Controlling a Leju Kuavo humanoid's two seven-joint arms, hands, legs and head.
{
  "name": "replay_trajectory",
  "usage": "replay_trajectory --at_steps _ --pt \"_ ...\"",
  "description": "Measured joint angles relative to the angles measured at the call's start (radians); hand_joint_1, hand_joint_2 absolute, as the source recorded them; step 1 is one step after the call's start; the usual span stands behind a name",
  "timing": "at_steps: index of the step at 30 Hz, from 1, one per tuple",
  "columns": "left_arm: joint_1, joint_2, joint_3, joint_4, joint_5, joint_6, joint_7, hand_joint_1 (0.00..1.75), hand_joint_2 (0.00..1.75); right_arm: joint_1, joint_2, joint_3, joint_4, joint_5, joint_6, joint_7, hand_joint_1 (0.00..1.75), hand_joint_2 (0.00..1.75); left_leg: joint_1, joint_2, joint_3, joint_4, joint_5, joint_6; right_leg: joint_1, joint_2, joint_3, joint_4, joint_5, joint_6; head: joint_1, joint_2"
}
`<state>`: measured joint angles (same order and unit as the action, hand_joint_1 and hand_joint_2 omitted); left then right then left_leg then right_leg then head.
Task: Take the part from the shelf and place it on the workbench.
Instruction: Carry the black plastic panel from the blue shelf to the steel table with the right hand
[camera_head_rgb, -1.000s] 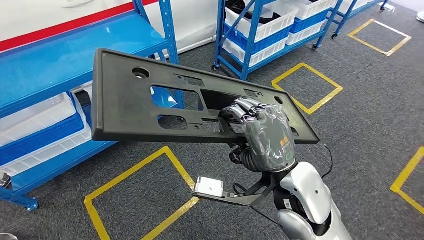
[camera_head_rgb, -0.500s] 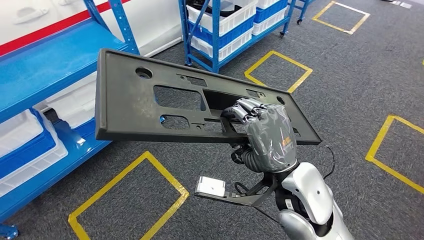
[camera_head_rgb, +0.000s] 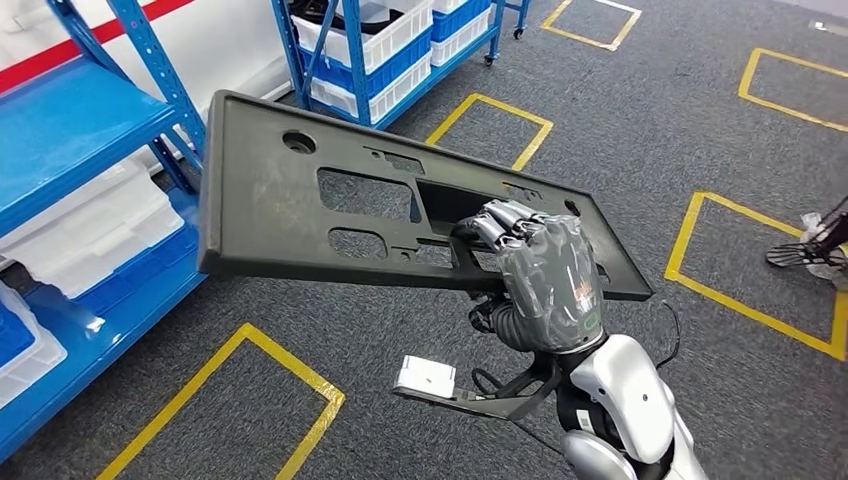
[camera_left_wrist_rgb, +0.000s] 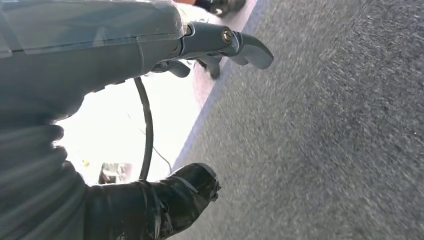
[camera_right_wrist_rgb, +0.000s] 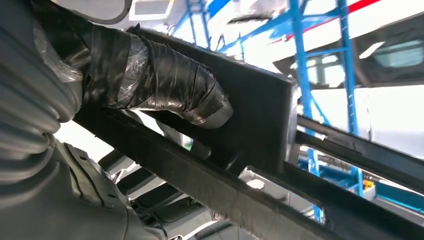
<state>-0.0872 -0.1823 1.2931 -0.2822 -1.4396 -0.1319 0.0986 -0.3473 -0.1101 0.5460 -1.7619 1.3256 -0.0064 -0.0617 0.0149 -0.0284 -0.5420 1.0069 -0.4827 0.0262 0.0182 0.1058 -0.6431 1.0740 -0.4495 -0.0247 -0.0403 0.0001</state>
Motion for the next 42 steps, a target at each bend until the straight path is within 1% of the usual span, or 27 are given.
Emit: replay_trajectory --at_steps 2,3,5,6,8,10,11,13,15,16,18,19,20,21,22,24,26,28,29,31,33,35,36,37,39,40,42 --pt "0.003 0.0 -0.004 0.0 -0.009 0.0 -0.004 0.0 1.75 0.006 -0.007 -0.007 -0.015 0.009 0.002 0.006 1.75 1.75 0.002 0.026 0.004 -0.008 0.003 0.005 -0.003 -0.064 -0.044 0.095 -0.057 0.013 0.005 0.0" --pt "0.005 0.001 -0.005 0.0 -0.013 0.001 -0.005 0.0 1.75 0.01 -0.009 -0.01 -0.021 0.013 0.003 0.008 1.75 1.75 0.001 0.04 0.004 -0.007 0.002 0.006 -0.009 -0.084 -0.076 0.16 -0.088 0.021 0.006 0.0" --pt "0.006 0.002 -0.01 0.0 -0.019 0.002 -0.007 0.0 1.75 0.021 -0.014 -0.015 -0.031 0.021 0.006 0.012 1.75 1.75 0.001 0.066 0.004 -0.006 -0.002 0.003 -0.023 -0.099 -0.115 0.24 -0.11 0.033 0.006 0.0" --pt "0.006 0.003 -0.014 0.0 -0.022 0.003 -0.008 0.0 1.75 0.025 -0.017 -0.017 -0.036 0.025 0.007 0.014 1.75 1.75 0.002 0.079 0.006 -0.005 -0.004 0.001 -0.029 -0.104 -0.107 0.226 -0.093 0.037 0.006 0.0" --pt "0.005 0.004 -0.021 0.0 -0.027 0.004 -0.009 0.0 1.75 0.03 -0.02 -0.025 -0.047 0.031 0.008 0.017 1.75 1.75 0.002 0.102 0.012 -0.002 -0.012 -0.007 -0.036 -0.132 -0.039 0.1 -0.034 0.041 0.006 0.0" --pt "0.004 0.005 -0.023 0.0 -0.029 0.004 -0.01 0.0 1.75 0.032 -0.022 -0.032 -0.059 0.034 0.008 0.018 1.75 1.75 0.0 0.121 0.018 0.0 -0.02 -0.018 -0.028 -0.164 0.018 -0.007 -0.003 0.031 0.006 0.0" --pt "0.004 0.005 -0.023 0.0 -0.029 0.005 -0.01 0.0 1.75 0.033 -0.022 -0.035 -0.063 0.035 0.008 0.019 1.75 1.75 -0.002 0.129 0.021 -0.001 -0.022 -0.024 -0.023 -0.17 0.026 -0.024 -0.004 0.024 0.006 0.0" --pt "0.0 0.006 -0.024 0.0 -0.029 0.005 -0.01 0.0 1.75 0.036 -0.025 -0.039 -0.07 0.036 0.008 0.019 1.75 1.75 -0.002 0.146 0.029 -0.004 -0.025 -0.035 -0.016 -0.151 0.025 -0.026 -0.004 0.01 0.005 0.0" --pt "-0.003 0.006 -0.026 0.0 -0.029 0.005 -0.01 0.0 1.75 0.039 -0.027 -0.042 -0.077 0.037 0.007 0.02 1.75 1.75 0.003 0.127 0.029 0.013 -0.046 -0.044 -0.019 -0.13 0.032 -0.037 0.001 -0.006 0.005 0.0" --pt "-0.003 0.006 -0.026 0.0 -0.029 0.005 -0.01 0.0 1.75 0.039 -0.028 -0.044 -0.081 0.037 0.007 0.02 1.75 1.75 0.005 0.102 0.015 0.05 -0.071 -0.046 -0.021 -0.12 0.035 -0.044 0.004 -0.013 0.005 0.0" --pt "0.001 0.007 -0.027 0.0 -0.029 0.005 -0.01 0.0 1.75 0.041 -0.028 -0.045 -0.083 0.037 0.008 0.02 1.75 1.75 0.007 0.049 -0.046 0.177 -0.136 -0.047 -0.022 -0.099 0.037 -0.047 0.006 -0.022 0.004 0.0" --pt "0.003 0.007 -0.027 0.0 -0.03 0.005 -0.01 0.0 1.75 0.043 -0.028 -0.045 -0.083 0.038 0.008 0.02 1.75 1.75 0.006 0.039 -0.08 0.242 -0.158 -0.047 -0.019 -0.086 0.036 -0.046 0.006 -0.024 0.004 0.0" --pt "0.004 0.008 -0.027 0.0 -0.031 0.005 -0.01 0.0 1.75 0.046 -0.028 -0.045 -0.083 0.04 0.009 0.02 1.75 1.75 0.005 0.035 -0.103 0.278 -0.16 -0.046 -0.017 -0.073 0.036 -0.045 0.005 -0.025 0.004 0.0" --pt "0.005 0.009 -0.028 0.0 -0.033 0.005 -0.011 0.0 1.75 0.048 -0.028 -0.045 -0.084 0.043 0.009 0.022 1.75 1.75 0.005 0.034 -0.109 0.278 -0.142 -0.044 -0.015 -0.058 0.036 -0.043 0.005 -0.025 0.004 0.0" --pt "0.006 0.009 -0.028 0.0 -0.037 0.005 -0.012 0.0 1.75 0.05 -0.028 -0.045 -0.085 0.048 0.01 0.023 1.75 1.75 0.005 0.03 -0.097 0.239 -0.107 -0.041 -0.013 -0.043 0.037 -0.04 0.004 -0.025 0.004 0.0" --pt "0.008 0.011 -0.032 0.0 -0.047 0.005 -0.02 0.0 1.75 0.054 -0.028 -0.047 -0.091 0.06 0.011 0.027 1.75 1.75 0.006 -0.007 -0.048 0.108 -0.034 -0.034 -0.011 -0.017 0.035 -0.032 0.001 -0.021 0.004 0.0" --pt "0.009 0.015 -0.041 0.0 -0.053 0.005 -0.032 0.0 1.75 0.062 -0.029 -0.052 -0.102 0.072 0.013 0.03 1.75 1.75 0.005 -0.043 -0.015 0.03 -0.012 -0.03 -0.013 0.005 0.026 -0.025 0.0 -0.012 0.005 0.0" --pt "0.007 0.017 -0.049 0.0 -0.055 0.007 -0.042 0.0 1.75 0.078 -0.031 -0.059 -0.117 0.081 0.014 0.035 1.75 1.75 0.002 -0.037 -0.008 0.017 -0.014 -0.026 -0.017 0.026 0.019 -0.025 0.005 0.001 0.004 0.0" --pt "0.007 0.018 -0.053 0.0 -0.056 0.01 -0.045 0.0 1.75 0.088 -0.033 -0.063 -0.127 0.088 0.014 0.038 1.75 1.75 0.003 -0.025 -0.005 0.012 -0.011 -0.021 -0.017 0.02 0.018 -0.024 0.005 0.006 0.005 0.0" --pt "0.007 0.018 -0.064 0.0 -0.059 0.017 -0.041 0.0 1.75 0.103 -0.036 -0.069 -0.149 0.106 0.013 0.042 1.75 1.75 0.006 0.002 0.001 -0.001 -0.004 -0.009 -0.013 -0.028 -0.001 0.016 -0.022 0.014 0.007 0.0" --pt "0.01 0.019 -0.074 0.0 -0.06 0.023 -0.032 0.0 1.75 0.112 -0.035 -0.067 -0.167 0.135 0.016 0.046 1.75 1.75 0.004 0.029 0.004 -0.005 -0.003 -0.001 -0.016 -0.083 -0.054 0.125 -0.08 0.021 0.009 0.0" --pt "0.011 0.022 -0.083 0.0 -0.062 0.025 -0.025 0.0 1.75 0.127 -0.034 -0.061 -0.178 0.173 0.017 0.058 1.75 1.75 0.002 0.056 0.004 -0.004 -0.006 0.0 -0.025 -0.097 -0.105 0.225 -0.112 0.028 0.009 0.0" --pt "0.011 0.022 -0.089 0.0 -0.063 0.023 -0.023 0.0 1.75 0.138 -0.034 -0.057 -0.183 0.193 0.015 0.07 1.75 1.75 0.002 0.068 0.005 -0.003 -0.008 -0.001 -0.03 -0.1 -0.108 0.229 -0.103 0.031 0.009 0.0" --pt "0.011 0.023 -0.096 0.0 -0.064 0.02 -0.022 0.0 1.75 0.147 -0.037 -0.052 -0.188 0.211 0.011 0.087 1.75 1.75 0.002 0.08 0.007 -0.003 -0.01 -0.003 -0.033 -0.105 -0.09 0.195 -0.077 0.032 0.009 0.0" --pt "0.011 0.023 -0.109 0.0 -0.065 0.011 -0.024 0.0 1.75 0.153 -0.06 -0.035 -0.2 0.233 -0.002 0.152 1.75 1.75 0.001 0.1 0.013 -0.002 -0.017 -0.008 -0.032 -0.139 -0.019 0.063 -0.02 0.03 0.009 0.0" --pt "0.011 0.023 -0.115 0.001 -0.065 0.006 -0.025 0.0 1.75 0.148 -0.083 -0.02 -0.206 0.237 -0.007 0.199 1.75 1.75 0.0 0.108 0.016 -0.001 -0.021 -0.013 -0.028 -0.156 0.009 0.009 -0.006 0.027 0.009 0.0" --pt "0.009 0.023 -0.126 0.001 -0.065 -0.006 -0.02 0.0 1.75 0.128 -0.145 0.02 -0.217 0.241 -0.009 0.302 1.75 1.75 -0.003 0.125 0.022 -0.001 -0.026 -0.022 -0.017 -0.17 0.027 -0.028 -0.006 0.018 0.009 0.0"
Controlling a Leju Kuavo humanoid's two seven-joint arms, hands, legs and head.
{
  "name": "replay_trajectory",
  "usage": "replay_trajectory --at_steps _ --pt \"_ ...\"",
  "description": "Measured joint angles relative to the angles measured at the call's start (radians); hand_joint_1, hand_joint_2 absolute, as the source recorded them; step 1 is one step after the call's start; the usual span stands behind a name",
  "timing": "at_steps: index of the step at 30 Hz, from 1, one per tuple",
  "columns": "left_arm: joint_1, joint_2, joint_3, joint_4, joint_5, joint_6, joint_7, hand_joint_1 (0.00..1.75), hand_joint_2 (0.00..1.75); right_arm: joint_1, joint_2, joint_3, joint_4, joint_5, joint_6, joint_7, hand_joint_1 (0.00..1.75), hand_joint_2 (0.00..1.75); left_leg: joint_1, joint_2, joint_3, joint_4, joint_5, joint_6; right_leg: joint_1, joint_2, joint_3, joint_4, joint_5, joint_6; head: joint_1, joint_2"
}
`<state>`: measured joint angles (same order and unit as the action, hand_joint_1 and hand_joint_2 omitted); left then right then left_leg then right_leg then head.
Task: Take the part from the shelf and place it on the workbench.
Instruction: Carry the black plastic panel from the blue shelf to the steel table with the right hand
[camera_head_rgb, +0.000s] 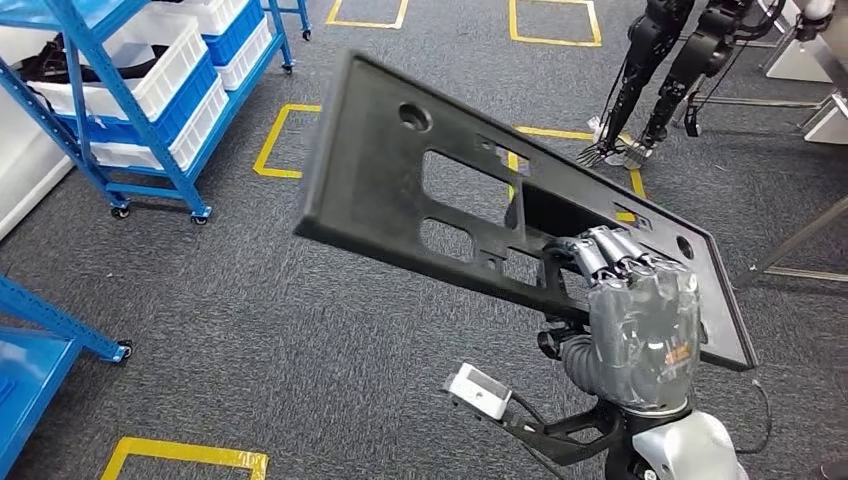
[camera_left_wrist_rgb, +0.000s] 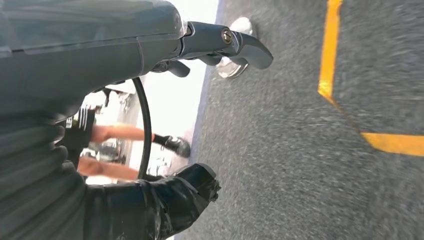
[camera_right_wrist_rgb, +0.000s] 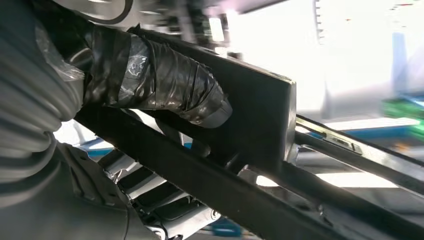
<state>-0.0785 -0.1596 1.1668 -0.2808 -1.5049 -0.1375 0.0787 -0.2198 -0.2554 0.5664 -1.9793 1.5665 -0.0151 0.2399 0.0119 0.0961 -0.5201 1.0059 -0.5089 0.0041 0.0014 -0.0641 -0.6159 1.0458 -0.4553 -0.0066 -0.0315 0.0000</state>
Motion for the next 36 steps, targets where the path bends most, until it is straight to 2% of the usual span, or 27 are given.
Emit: replay_trajectory --at_steps 2,4,6,7,8,9,10,11,13,15,17,18,20,21,22,23,24,25,26,28,29,30,32,33,34,35,36 --pt "-0.003 0.0 -0.012 0.001 0.0 -0.011 0.013 0.0 1.75 -0.022 -0.065 0.042 -0.007 0.001 0.007 0.068 1.75 1.75 0.001 0.014 0.007 -0.002 -0.004 -0.011 0.0 0.023 0.001 -0.007 0.005 -0.011 0.0 0.0" --pt "-0.004 0.0 -0.021 0.003 0.0 -0.018 0.022 0.0 1.75 -0.043 -0.113 0.083 -0.012 0.001 0.015 0.095 1.75 1.75 0.006 -0.017 -0.001 0.027 -0.031 -0.019 -0.005 0.043 0.008 -0.02 0.012 -0.025 0.0 0.0" --pt "-0.002 0.001 -0.024 0.004 0.0 -0.02 0.025 0.0 1.75 -0.07 -0.151 0.125 -0.016 0.002 0.035 0.126 1.75 1.75 0.008 -0.069 -0.053 0.138 -0.092 -0.021 -0.005 0.063 0.009 -0.025 0.015 -0.034 -0.001 0.0" --pt "0.0 0.003 -0.024 0.004 0.0 -0.02 0.024 0.0 1.75 -0.083 -0.169 0.147 -0.016 0.002 0.049 0.146 1.75 1.75 0.008 -0.082 -0.089 0.209 -0.121 -0.02 -0.004 0.075 0.008 -0.024 0.015 -0.036 -0.001 0.0" --pt "0.001 0.004 -0.024 0.005 0.001 -0.019 0.022 0.0 1.75 -0.093 -0.187 0.167 -0.016 0.002 0.06 0.164 1.75 1.75 0.008 -0.087 -0.119 0.262 -0.135 -0.02 -0.002 0.088 0.007 -0.022 0.014 -0.037 -0.001 0.0" --pt "0.002 0.005 -0.024 0.005 0.001 -0.019 0.02 0.0 1.75 -0.1 -0.202 0.186 -0.016 0.002 0.067 0.178 1.75 1.75 0.008 -0.089 -0.133 0.28 -0.128 -0.019 0.0 0.1 0.007 -0.02 0.014 -0.037 -0.001 0.0" --pt "0.003 0.006 -0.024 0.005 0.001 -0.019 0.018 0.0 1.75 -0.106 -0.216 0.201 -0.016 0.002 0.071 0.186 1.75 1.75 0.007 -0.091 -0.128 0.258 -0.102 -0.017 0.001 0.112 0.007 -0.018 0.013 -0.037 -0.001 0.0" --pt "0.004 0.007 -0.024 0.005 0.001 -0.019 0.016 0.0 1.75 -0.111 -0.227 0.211 -0.016 0.002 0.072 0.19 1.75 1.75 0.008 -0.097 -0.107 0.201 -0.063 -0.015 0.002 0.124 0.007 -0.015 0.012 -0.036 -0.001 0.0" --pt "0.005 0.009 -0.024 0.005 0.001 -0.019 0.015 0.0 1.75 -0.121 -0.243 0.226 -0.016 0.002 0.072 0.193 1.75 1.75 0.008 -0.134 -0.054 0.075 -0.006 -0.009 0.002 0.146 0.004 -0.006 0.008 -0.03 -0.001 0.0" --pt "0.004 0.009 -0.024 0.005 0.001 -0.018 0.014 0.0 1.75 -0.128 -0.254 0.239 -0.016 0.002 0.072 0.193 1.75 1.75 0.006 -0.157 -0.03 0.023 0.004 -0.004 -0.001 0.163 -0.002 -0.001 0.008 -0.019 -0.001 0.0" --pt "0.001 0.009 -0.025 0.006 0.001 -0.018 0.014 0.0 1.75 -0.132 -0.266 0.25 -0.017 0.002 0.073 0.193 1.75 1.75 0.004 -0.141 -0.026 0.015 0.01 0.004 -0.004 0.18 -0.006 -0.004 0.013 -0.006 -0.001 0.0" --pt "0.0 0.009 -0.025 0.006 0.001 -0.018 0.014 0.0 1.75 -0.133 -0.272 0.254 -0.018 0.002 0.073 0.193 1.75 1.75 0.005 -0.131 -0.023 0.009 0.014 0.011 -0.003 0.174 -0.009 0.0 0.009 -0.001 0.0 0.0" --pt "0.002 0.009 -0.025 0.006 0.001 -0.018 0.014 0.0 1.75 -0.139 -0.283 0.261 -0.018 0.002 0.075 0.194 1.75 1.75 0.008 -0.108 -0.019 -0.002 0.021 0.023 -0.002 0.131 -0.035 0.054 -0.026 0.006 0.002 0.0" --pt "0.004 0.009 -0.026 0.006 0.001 -0.018 0.013 0.0 1.75 -0.142 -0.287 0.264 -0.018 0.002 0.08 0.195 1.75 1.75 0.006 -0.098 -0.019 -0.004 0.022 0.026 -0.003 0.103 -0.06 0.108 -0.057 0.009 0.002 0.0" --pt "0.006 0.009 -0.026 0.006 0.001 -0.018 0.01 0.0 1.75 -0.143 -0.289 0.266 -0.018 0.002 0.087 0.198 1.75 1.75 0.004 -0.087 -0.019 -0.004 0.021 0.028 -0.005 0.086 -0.092 0.174 -0.087 0.012 0.003 0.0" --pt "0.007 0.009 -0.026 0.006 0.0 -0.018 0.006 0.0 1.75 -0.143 -0.291 0.267 -0.017 0.002 0.095 0.202 1.75 1.75 0.002 -0.075 -0.02 -0.003 0.02 0.029 -0.009 0.077 -0.119 0.229 -0.106 0.015 0.003 0.0" --pt "0.007 0.009 -0.027 0.006 0.0 -0.017 0.0 0.0 1.75 -0.143 -0.295 0.266 -0.016 0.002 0.103 0.208 1.75 1.75 0.001 -0.063 -0.019 -0.003 0.018 0.03 -0.012 0.072 -0.133 0.257 -0.108 0.017 0.003 0.0" --pt "0.007 0.01 -0.027 0.006 0.0 -0.015 -0.007 0.0 1.75 -0.142 -0.301 0.264 -0.016 0.002 0.108 0.216 1.75 1.75 0.0 -0.052 -0.018 -0.003 0.016 0.03 -0.014 0.069 -0.127 0.247 -0.093 0.018 0.003 0.0" --pt "0.007 0.01 -0.028 0.006 0.0 -0.012 -0.017 0.0 1.75 -0.141 -0.309 0.259 -0.015 0.002 0.111 0.225 1.75 1.75 0.0 -0.042 -0.016 -0.002 0.013 0.028 -0.014 0.062 -0.101 0.197 -0.062 0.017 0.003 0.0" --pt "0.008 0.009 -0.029 0.006 0.0 -0.005 -0.039 0.0 1.75 -0.139 -0.328 0.245 -0.015 0.002 0.114 0.24 1.75 1.75 -0.003 -0.024 -0.008 -0.001 0.006 0.022 -0.004 0.017 -0.028 0.06 -0.01 0.008 0.003 0.0" --pt "0.008 0.01 -0.029 0.006 0.0 -0.003 -0.049 0.0 1.75 -0.142 -0.334 0.238 -0.015 0.002 0.119 0.245 1.75 1.75 -0.005 -0.016 -0.006 -0.001 0.002 0.018 0.003 -0.002 -0.003 0.013 0.002 0.001 0.003 0.0" --pt "0.008 0.01 -0.029 0.006 0.0 -0.002 -0.06 0.0 1.75 -0.149 -0.337 0.235 -0.015 0.002 0.129 0.248 1.75 1.75 -0.006 -0.006 -0.004 -0.001 -0.001 0.013 0.01 -0.014 0.007 -0.009 0.002 -0.004 0.002 0.0" --pt "0.006 0.011 -0.029 0.007 0.0 -0.004 -0.08 0.0 1.75 -0.189 -0.322 0.242 -0.007 0.002 0.171 0.252 1.75 1.75 -0.008 0.019 0.002 -0.003 -0.007 0.004 0.013 0.009 0.006 -0.013 0.002 -0.013 0.002 0.0" --pt "0.003 0.013 -0.029 0.008 0.0 -0.008 -0.088 0.0 1.75 -0.217 -0.304 0.251 0.003 0.002 0.197 0.254 1.75 1.75 -0.007 0.018 0.005 0.001 -0.013 -0.002 0.01 0.022 0.009 -0.018 0.005 -0.018 0.002 0.0" --pt "0.001 0.015 -0.029 0.008 0.0 -0.014 -0.093 0.0 1.75 -0.252 -0.277 0.263 0.02 0.002 0.22 0.256 1.75 1.75 -0.005 0.001 0.001 0.018 -0.026 -0.007 0.007 0.036 0.012 -0.024 0.008 -0.024 0.002 0.0" --pt "-0.001 0.018 -0.031 0.009 0.0 -0.02 -0.093 0.0 1.75 -0.287 -0.244 0.277 0.042 0.002 0.238 0.257 1.75 1.75 -0.003 -0.025 -0.014 0.053 -0.046 -0.011 0.003 0.047 0.015 -0.029 0.011 -0.03 0.002 0.0" --pt "-0.001 0.021 -0.035 0.01 0.0 -0.026 -0.091 0.0 1.75 -0.321 -0.205 0.29 0.071 0.002 0.252 0.257 1.75 1.75 -0.001 -0.057 -0.042 0.11 -0.074 -0.014 0.002 0.059 0.016 -0.031 0.012 -0.034 0.002 0.0"
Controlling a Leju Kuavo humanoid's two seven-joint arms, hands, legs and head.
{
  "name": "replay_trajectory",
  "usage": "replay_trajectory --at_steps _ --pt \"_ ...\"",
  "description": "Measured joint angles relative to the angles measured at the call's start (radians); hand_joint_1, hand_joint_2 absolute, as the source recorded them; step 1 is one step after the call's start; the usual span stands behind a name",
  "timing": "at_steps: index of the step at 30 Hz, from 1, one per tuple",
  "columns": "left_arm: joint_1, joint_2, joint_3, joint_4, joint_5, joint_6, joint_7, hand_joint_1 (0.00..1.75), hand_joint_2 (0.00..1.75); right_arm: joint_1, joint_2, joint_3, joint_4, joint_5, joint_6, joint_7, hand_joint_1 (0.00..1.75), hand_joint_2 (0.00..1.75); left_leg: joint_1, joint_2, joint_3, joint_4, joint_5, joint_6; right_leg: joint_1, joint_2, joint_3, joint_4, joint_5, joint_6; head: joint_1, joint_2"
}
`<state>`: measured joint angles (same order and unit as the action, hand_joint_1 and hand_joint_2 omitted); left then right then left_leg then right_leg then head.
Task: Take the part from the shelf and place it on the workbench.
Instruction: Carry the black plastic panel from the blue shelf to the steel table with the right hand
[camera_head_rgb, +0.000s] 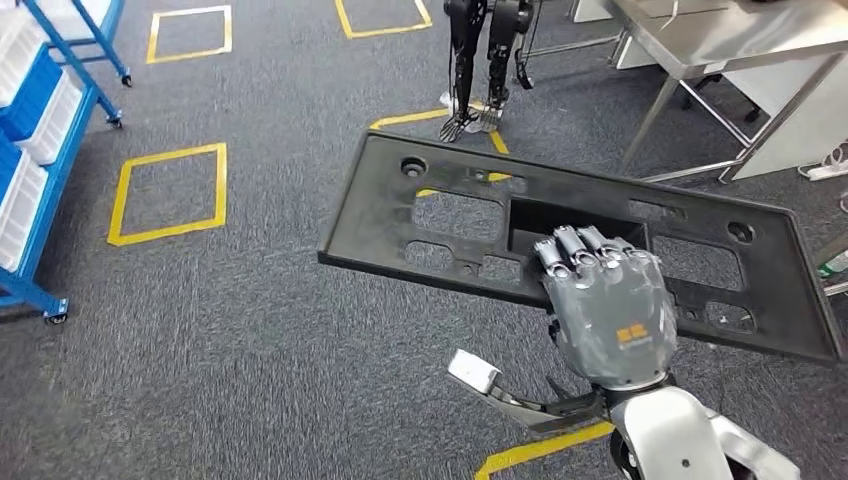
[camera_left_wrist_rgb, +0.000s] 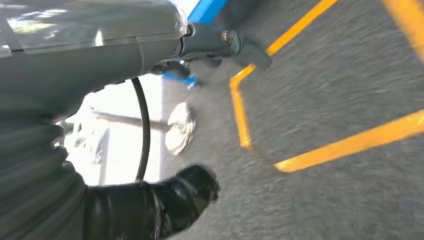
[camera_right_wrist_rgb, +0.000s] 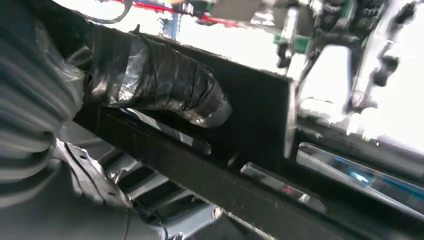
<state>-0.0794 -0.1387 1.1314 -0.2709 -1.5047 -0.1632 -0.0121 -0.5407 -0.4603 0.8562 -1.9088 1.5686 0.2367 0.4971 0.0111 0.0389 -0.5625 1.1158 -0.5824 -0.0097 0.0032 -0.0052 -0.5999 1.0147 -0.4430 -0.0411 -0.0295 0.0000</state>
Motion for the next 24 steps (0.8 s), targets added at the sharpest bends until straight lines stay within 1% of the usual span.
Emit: replay_trajectory --at_steps 1,2,3,4,5,6,7,8,9,10,12,13,14,15,16,17,18,19,20,21,22,23,24 --pt "0.0 0.002 -0.005 0.001 0.0 -0.005 0.004 0.0 1.75 -0.031 0.039 0.013 0.031 0.0 0.009 0.0 1.75 1.75 0.001 -0.021 -0.038 0.069 -0.029 -0.002 -0.001 0.013 0.0 0.0 0.001 -0.004 0.0 0.0" --pt "0.0 0.004 -0.009 0.002 0.0 -0.008 0.008 0.0 1.75 -0.054 0.076 0.023 0.059 0.0 0.014 0.0 1.75 1.75 0.001 -0.03 -0.075 0.132 -0.048 -0.004 -0.001 0.026 -0.001 0.001 0.001 -0.005 0.0 0.0" --pt "0.001 0.005 -0.013 0.004 0.0 -0.01 0.01 0.0 1.75 -0.072 0.106 0.032 0.084 0.0 0.017 0.0 1.75 1.75 0.001 -0.033 -0.101 0.17 -0.05 -0.006 0.0 0.039 -0.001 0.003 0.0 -0.006 0.0 0.0" --pt "0.001 0.005 -0.014 0.005 0.0 -0.011 0.011 0.0 1.75 -0.086 0.13 0.039 0.102 0.0 0.018 0.0 1.75 1.75 0.002 -0.034 -0.111 0.17 -0.032 -0.006 -0.001 0.051 -0.001 0.006 -0.001 -0.006 0.0 0.0" --pt "0.002 0.005 -0.016 0.005 0.0 -0.011 0.012 0.0 1.75 -0.096 0.147 0.043 0.116 0.0 0.018 0.0 1.75 1.75 0.003 -0.037 -0.101 0.132 0.004 -0.007 -0.001 0.062 0.0 0.01 -0.004 -0.004 0.0 0.0" --pt "0.003 0.006 -0.017 0.006 0.0 -0.011 0.013 0.0 1.75 -0.105 0.16 0.045 0.125 0.0 0.018 0.0 1.75 1.75 0.005 -0.046 -0.077 0.064 0.047 -0.008 -0.003 0.071 0.0 0.015 -0.007 -0.001 0.0 0.0" --pt "0.004 0.006 -0.017 0.007 0.0 -0.01 0.014 0.0 1.75 -0.112 0.169 0.047 0.133 0.0 0.018 0.0 1.75 1.75 0.008 -0.067 -0.052 0.0 0.077 -0.009 -0.002 0.08 -0.003 0.022 -0.012 0.003 0.0 0.0" --pt "0.006 0.006 -0.018 0.008 0.0 -0.01 0.015 0.0 1.75 -0.119 0.176 0.048 0.139 0.0 0.018 0.0 1.75 1.75 0.01 -0.083 -0.033 -0.048 0.096 -0.007 -0.002 0.088 -0.008 0.029 -0.014 0.008 0.0 0.0" --pt "0.007 0.006 -0.019 0.009 0.0 -0.011 0.017 0.0 1.75 -0.125 0.183 0.049 0.145 0.0 0.018 0.0 1.75 1.75 0.011 -0.097 -0.024 -0.075 0.102 -0.005 -0.002 0.096 -0.014 0.033 -0.016 0.013 0.0 0.0" --pt "0.007 0.006 -0.021 0.01 -0.001 -0.013 0.019 0.0 1.75 -0.131 0.191 0.051 0.152 0.0 0.018 -0.002 1.75 1.75 0.01 -0.101 -0.023 -0.078 0.099 -0.001 -0.002 0.104 -0.019 0.035 -0.014 0.018 0.0 0.0" --pt "0.007 0.006 -0.028 0.011 -0.001 -0.02 0.027 0.0 1.75 -0.144 0.206 0.054 0.165 0.0 0.018 -0.008 1.75 1.75 0.008 -0.083 -0.025 -0.08 0.103 0.009 -0.004 0.117 -0.024 0.032 -0.01 0.027 0.0 0.0" --pt "0.006 0.006 -0.032 0.012 -0.001 -0.024 0.032 0.0 1.75 -0.152 0.215 0.056 0.175 0.0 0.019 -0.013 1.75 1.75 0.008 -0.074 -0.023 -0.083 0.105 0.015 -0.004 0.11 -0.029 0.039 -0.016 0.031 0.0 0.0" --pt "0.006 0.007 -0.036 0.012 -0.001 -0.027 0.036 0.0 1.75 -0.161 0.224 0.057 0.187 0.0 0.02 -0.019 1.75 1.75 0.009 -0.064 -0.022 -0.086 0.107 0.021 -0.004 0.093 -0.04 0.063 -0.031 0.035 0.001 0.0" --pt "0.007 0.007 -0.041 0.012 -0.001 -0.03 0.042 0.0 1.75 -0.172 0.238 0.058 0.203 0.0 0.02 -0.028 1.75 1.75 0.009 -0.054 -0.021 -0.088 0.108 0.026 -0.004 0.07 -0.062 0.108 -0.057 0.038 0.001 0.0" --pt "0.009 0.007 -0.049 0.012 -0.001 -0.031 0.047 0.0 1.75 -0.185 0.253 0.059 0.222 0.0 0.02 -0.038 1.75 1.75 0.008 -0.043 -0.021 -0.09 0.108 0.03 -0.004 0.043 -0.092 0.172 -0.09 0.041 0.002 0.0" --pt "0.013 0.007 -0.059 0.013 -0.001 -0.031 0.052 0.0 1.75 -0.197 0.269 0.06 0.243 0.0 0.018 -0.047 1.75 1.75 0.006 -0.032 -0.021 -0.09 0.107 0.033 -0.005 0.026 -0.125 0.239 -0.118 0.043 0.002 0.0" --pt "0.015 0.007 -0.07 0.013 -0.001 -0.03 0.056 0.0 1.75 -0.207 0.284 0.061 0.263 0.0 0.017 -0.054 1.75 1.75 0.004 -0.021 -0.02 -0.09 0.106 0.035 -0.006 0.016 -0.15 0.291 -0.133 0.044 0.002 0.0" --pt "0.016 0.007 -0.08 0.013 -0.001 -0.028 0.058 0.0 1.75 -0.213 0.297 0.061 0.279 0.0 0.015 -0.057 1.75 1.75 0.003 -0.01 -0.019 -0.09 0.104 0.036 -0.006 0.011 -0.159 0.309 -0.13 0.043 0.002 0.0" --pt "0.017 0.007 -0.086 0.013 -0.001 -0.026 0.058 0.0 1.75 -0.217 0.304 0.061 0.29 0.0 0.015 -0.058 1.75 1.75 0.002 -0.001 -0.016 -0.09 0.102 0.037 -0.005 0.007 -0.147 0.288 -0.108 0.04 0.002 0.0" --pt "0.017 0.007 -0.09 0.013 -0.001 -0.025 0.056 0.0 1.75 -0.221 0.309 0.062 0.3 0.0 0.014 -0.058 1.75 1.75 0.001 0.007 -0.012 -0.09 0.1 0.037 -0.002 -0.001 -0.115 0.23 -0.073 0.033 0.002 0.0" --pt "0.018 0.006 -0.096 0.013 -0.001 -0.026 0.055 0.0 1.75 -0.228 0.313 0.062 0.308 0.0 0.013 -0.058 1.75 1.75 0.0 0.015 -0.007 -0.09 0.097 0.036 0.005 -0.021 -0.077 0.158 -0.043 0.022 0.002 0.0" --pt "0.019 0.005 -0.103 0.013 -0.001 -0.028 0.055 0.0 1.75 -0.237 0.315 0.062 0.316 0.0 0.01 -0.059 1.75 1.75 -0.003 0.024 -0.003 -0.09 0.094 0.034 0.013 -0.045 -0.044 0.094 -0.023 0.011 0.002 0.0" --pt "0.021 0.004 -0.112 0.014 -0.001 -0.03 0.058 0.0 1.75 -0.245 0.318 0.062 0.323 0.0 0.007 -0.06 1.75 1.75 -0.004 0.033 -0.002 -0.09 0.092 0.032 0.022 -0.064 -0.023 0.05 -0.014 0.002 0.002 0.0"
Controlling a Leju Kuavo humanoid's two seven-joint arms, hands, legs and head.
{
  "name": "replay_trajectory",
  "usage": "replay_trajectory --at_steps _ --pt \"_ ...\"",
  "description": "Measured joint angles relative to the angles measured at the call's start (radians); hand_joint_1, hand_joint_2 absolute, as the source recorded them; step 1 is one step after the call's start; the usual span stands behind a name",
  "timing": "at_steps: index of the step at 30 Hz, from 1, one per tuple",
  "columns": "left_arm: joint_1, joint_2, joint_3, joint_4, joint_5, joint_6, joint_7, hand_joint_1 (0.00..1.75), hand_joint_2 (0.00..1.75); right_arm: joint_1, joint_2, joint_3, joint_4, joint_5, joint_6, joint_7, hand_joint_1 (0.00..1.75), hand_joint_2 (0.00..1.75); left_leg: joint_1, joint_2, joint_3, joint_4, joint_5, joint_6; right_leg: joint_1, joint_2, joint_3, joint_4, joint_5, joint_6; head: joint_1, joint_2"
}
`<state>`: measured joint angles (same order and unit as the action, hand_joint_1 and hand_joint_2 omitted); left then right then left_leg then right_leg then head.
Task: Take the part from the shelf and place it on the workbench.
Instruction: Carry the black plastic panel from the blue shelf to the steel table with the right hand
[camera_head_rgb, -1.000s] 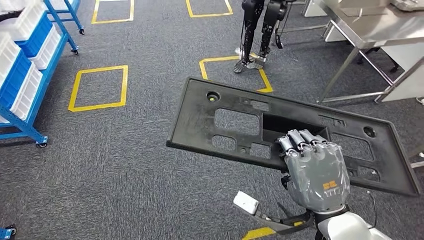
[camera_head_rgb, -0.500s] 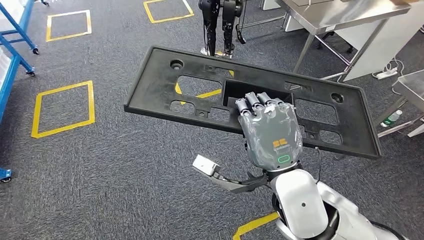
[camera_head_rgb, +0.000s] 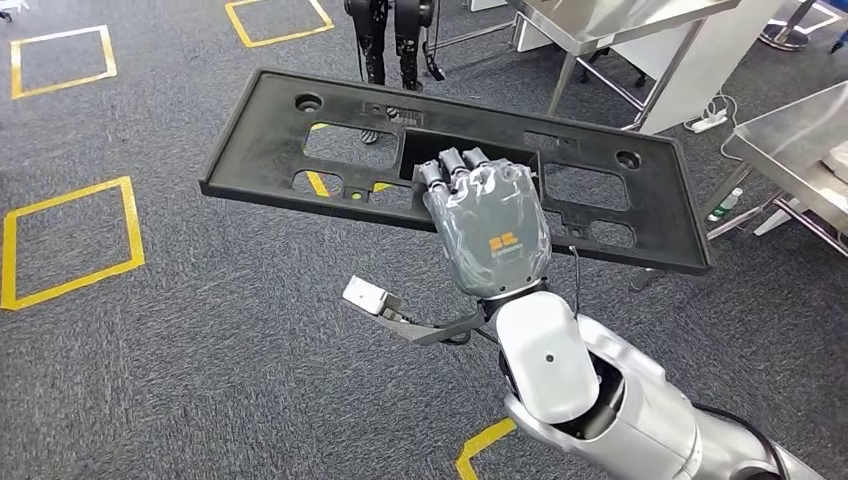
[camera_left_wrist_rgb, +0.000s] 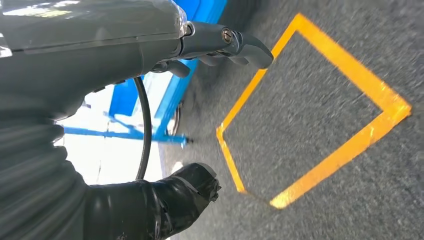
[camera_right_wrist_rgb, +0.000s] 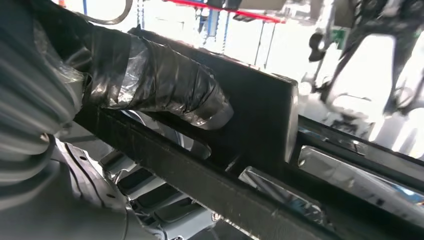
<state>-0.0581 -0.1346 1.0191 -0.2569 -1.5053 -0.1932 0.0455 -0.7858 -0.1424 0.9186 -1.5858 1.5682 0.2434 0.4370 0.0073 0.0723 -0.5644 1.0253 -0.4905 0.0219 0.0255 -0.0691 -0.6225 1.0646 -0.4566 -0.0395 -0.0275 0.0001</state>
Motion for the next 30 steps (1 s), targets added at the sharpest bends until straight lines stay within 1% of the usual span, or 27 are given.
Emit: replay_trajectory --at_steps 1,2,3,4,6,7,8,9,10,11,12,13,14,15,16,17,18,19,21,22,23,24,25,26,27,28,30 --pt "0.002 -0.001 -0.011 0.001 0.0 -0.002 0.003 0.0 1.75 -0.006 0.002 0.0 0.005 0.0 -0.004 -0.001 1.75 1.75 -0.001 0.011 0.001 -0.001 -0.002 -0.003 0.007 -0.01 0.008 -0.02 -0.002 -0.006 0.0 0.0" --pt "0.003 -0.001 -0.02 0.001 0.0 -0.004 0.006 0.0 1.75 -0.009 0.004 0.0 0.01 0.0 -0.008 -0.002 1.75 1.75 -0.002 0.023 0.002 -0.002 -0.003 -0.006 0.01 -0.005 0.009 -0.026 -0.003 -0.009 0.0 0.0" --pt "0.002 -0.001 -0.027 0.001 0.0 -0.004 0.008 0.0 1.75 -0.009 0.005 0.0 0.014 0.0 -0.01 -0.002 1.75 1.75 -0.003 0.035 0.004 -0.004 -0.006 -0.01 0.007 0.008 0.013 -0.034 0.0 -0.011 0.0 0.0" --pt "0.002 -0.001 -0.033 0.001 0.0 -0.004 0.01 0.0 1.75 -0.008 0.004 0.0 0.017 0.0 -0.012 -0.001 1.75 1.75 -0.003 0.033 0.008 -0.001 -0.012 -0.014 0.003 0.02 0.02 -0.044 0.004 -0.012 0.0 0.0" --pt "0.002 -0.001 -0.043 0.001 0.0 -0.003 0.012 0.0 1.75 -0.008 0.004 -0.001 0.023 0.0 -0.013 0.006 1.75 1.75 0.0 -0.007 -0.01 0.051 -0.046 -0.021 -0.009 0.041 0.034 -0.064 0.013 -0.016 0.0 0.0" --pt "0.003 0.0 -0.047 0.002 0.0 -0.001 0.013 0.0 1.75 -0.006 0.004 -0.001 0.025 0.0 -0.013 0.011 1.75 1.75 0.004 -0.035 -0.034 0.106 -0.073 -0.025 -0.011 0.052 0.036 -0.068 0.014 -0.017 0.0 0.0" --pt "0.005 0.002 -0.049 0.002 0.0 0.002 0.016 0.0 1.75 -0.001 0.003 -0.001 0.026 0.0 -0.014 0.017 1.75 1.75 0.007 -0.052 -0.067 0.17 -0.1 -0.028 -0.013 0.064 0.037 -0.068 0.015 -0.019 0.0 0.0" --pt "0.007 0.003 -0.05 0.002 0.0 0.008 0.018 0.0 1.75 0.011 0.0 -0.001 0.023 0.0 -0.015 0.024 1.75 1.75 0.01 -0.06 -0.097 0.224 -0.116 -0.033 -0.014 0.078 0.037 -0.067 0.014 -0.019 0.0 0.0" --pt "0.01 0.004 -0.05 0.002 0.001 0.014 0.019 0.0 1.75 0.029 -0.009 -0.001 0.01 0.0 -0.017 0.032 1.75 1.75 0.012 -0.062 -0.114 0.251 -0.115 -0.037 -0.016 0.092 0.038 -0.065 0.013 -0.017 -0.001 0.0" --pt "0.012 0.003 -0.05 0.002 0.002 0.023 0.018 0.0 1.75 0.054 -0.027 -0.001 -0.014 0.0 -0.022 0.041 1.75 1.75 0.015 -0.063 -0.115 0.241 -0.094 -0.042 -0.019 0.106 0.039 -0.061 0.009 -0.012 0.0 0.0" --pt "0.013 0.002 -0.05 0.002 0.003 0.033 0.013 0.0 1.75 0.083 -0.055 -0.001 -0.051 0.0 -0.031 0.048 1.75 1.75 0.019 -0.066 -0.098 0.195 -0.057 -0.046 -0.024 0.118 0.04 -0.055 0.004 -0.005 0.0 0.0" --pt "0.015 0.001 -0.05 0.002 0.004 0.043 0.003 0.0 1.75 0.113 -0.089 -0.001 -0.094 0.0 -0.045 0.053 1.75 1.75 0.024 -0.081 -0.073 0.135 -0.024 -0.053 -0.029 0.128 0.04 -0.046 -0.004 0.004 0.0 0.0" --pt "0.017 0.001 -0.048 0.003 0.006 0.052 -0.008 0.0 1.75 0.141 -0.125 -0.001 -0.136 0.0 -0.061 0.056 1.75 1.75 0.028 -0.102 -0.047 0.079 -0.003 -0.058 -0.031 0.137 0.036 -0.032 -0.012 0.014 -0.001 0.0" --pt "0.017 0.002 -0.045 0.004 0.007 0.06 -0.018 0.0 1.75 0.167 -0.158 -0.002 -0.173 0.0 -0.076 0.056 1.75 1.75 0.031 -0.121 -0.03 0.044 0.005 -0.057 -0.033 0.146 0.03 -0.021 -0.018 0.023 -0.002 0.0" --pt "0.016 0.004 -0.042 0.004 0.008 0.065 -0.025 0.0 1.75 0.19 -0.187 -0.005 -0.201 0.0 -0.088 0.055 1.75 1.75 0.031 -0.134 -0.024 0.032 0.0 -0.054 -0.033 0.155 0.023 -0.014 -0.021 0.029 -0.002 0.0" --pt "0.014 0.006 -0.039 0.005 0.009 0.068 -0.029 0.0 1.75 0.21 -0.212 -0.009 -0.225 0.0 -0.096 0.055 1.75 1.75 0.028 -0.134 -0.022 0.03 -0.005 -0.046 -0.034 0.165 0.018 -0.011 -0.021 0.035 -0.002 0.0" --pt "0.011 0.008 -0.037 0.006 0.009 0.069 -0.031 0.0 1.75 0.227 -0.235 -0.014 -0.245 0.0 -0.1 0.054 1.75 1.75 0.027 -0.123 -0.023 0.031 -0.005 -0.036 -0.035 0.175 0.016 -0.012 -0.019 0.039 -0.002 0.0" --pt "0.009 0.009 -0.036 0.006 0.01 0.07 -0.032 0.0 1.75 0.241 -0.256 -0.018 -0.261 0.0 -0.102 0.054 1.75 1.75 0.027 -0.112 -0.022 0.029 -0.005 -0.03 -0.036 0.172 0.013 -0.008 -0.022 0.042 -0.002 0.0" --pt "0.006 0.01 -0.032 0.006 0.01 0.071 -0.033 0.0 1.75 0.256 -0.288 -0.026 -0.286 0.0 -0.103 0.054 1.75 1.75 0.027 -0.089 -0.019 0.026 -0.006 -0.016 -0.035 0.133 -0.011 0.043 -0.052 0.049 -0.001 0.0" --pt "0.006 0.01 -0.03 0.006 0.01 0.072 -0.033 0.0 1.75 0.261 -0.299 -0.029 -0.295 0.0 -0.103 0.054 1.75 1.75 0.025 -0.078 -0.019 0.026 -0.007 -0.011 -0.035 0.106 -0.037 0.096 -0.079 0.052 -0.001 0.0" --pt "0.006 0.011 -0.027 0.006 0.01 0.072 -0.033 0.0 1.75 0.266 -0.306 -0.032 -0.302 0.0 -0.103 0.054 1.75 1.75 0.023 -0.067 -0.019 0.026 -0.008 -0.007 -0.035 0.087 -0.07 0.162 -0.11 0.054 -0.001 0.0" --pt "0.006 0.011 -0.024 0.006 0.01 0.072 -0.033 0.0 1.75 0.271 -0.313 -0.033 -0.308 0.0 -0.103 0.054 1.75 1.75 0.02 -0.055 -0.018 0.026 -0.01 -0.005 -0.036 0.079 -0.102 0.223 -0.131 0.055 -0.001 0.0" --pt "0.006 0.011 -0.022 0.006 0.01 0.072 -0.032 0.0 1.75 0.276 -0.317 -0.034 -0.311 0.0 -0.102 0.053 1.75 1.75 0.017 -0.044 -0.017 0.026 -0.012 -0.003 -0.037 0.076 -0.122 0.26 -0.137 0.055 -0.001 0.0" --pt "0.005 0.012 -0.02 0.006 0.011 0.072 -0.032 0.0 1.75 0.28 -0.322 -0.034 -0.314 0.0 -0.102 0.053 1.75 1.75 0.015 -0.033 -0.015 0.026 -0.014 -0.002 -0.037 0.074 -0.123 0.262 -0.124 0.052 -0.001 0.0" --pt "0.004 0.012 -0.019 0.006 0.011 0.072 -0.031 0.0 1.75 0.282 -0.325 -0.035 -0.315 0.0 -0.102 0.052 1.75 1.75 0.013 -0.023 -0.011 0.026 -0.016 -0.001 -0.035 0.07 -0.105 0.224 -0.094 0.047 -0.001 0.0" --pt "0.003 0.012 -0.019 0.006 0.012 0.071 -0.03 0.0 1.75 0.283 -0.327 -0.037 -0.316 0.0 -0.103 0.051 1.75 1.75 0.012 -0.014 -0.006 0.026 -0.019 -0.001 -0.031 0.06 -0.071 0.158 -0.056 0.038 -0.001 0.0" --pt "0.001 0.012 -0.018 0.006 0.014 0.068 -0.029 0.0 1.75 0.283 -0.33 -0.043 -0.317 0.0 -0.112 0.049 1.75 1.75 0.009 0.002 0.002 0.024 -0.024 -0.004 -0.013 0.01 -0.009 0.037 -0.016 0.017 -0.001 0.0"
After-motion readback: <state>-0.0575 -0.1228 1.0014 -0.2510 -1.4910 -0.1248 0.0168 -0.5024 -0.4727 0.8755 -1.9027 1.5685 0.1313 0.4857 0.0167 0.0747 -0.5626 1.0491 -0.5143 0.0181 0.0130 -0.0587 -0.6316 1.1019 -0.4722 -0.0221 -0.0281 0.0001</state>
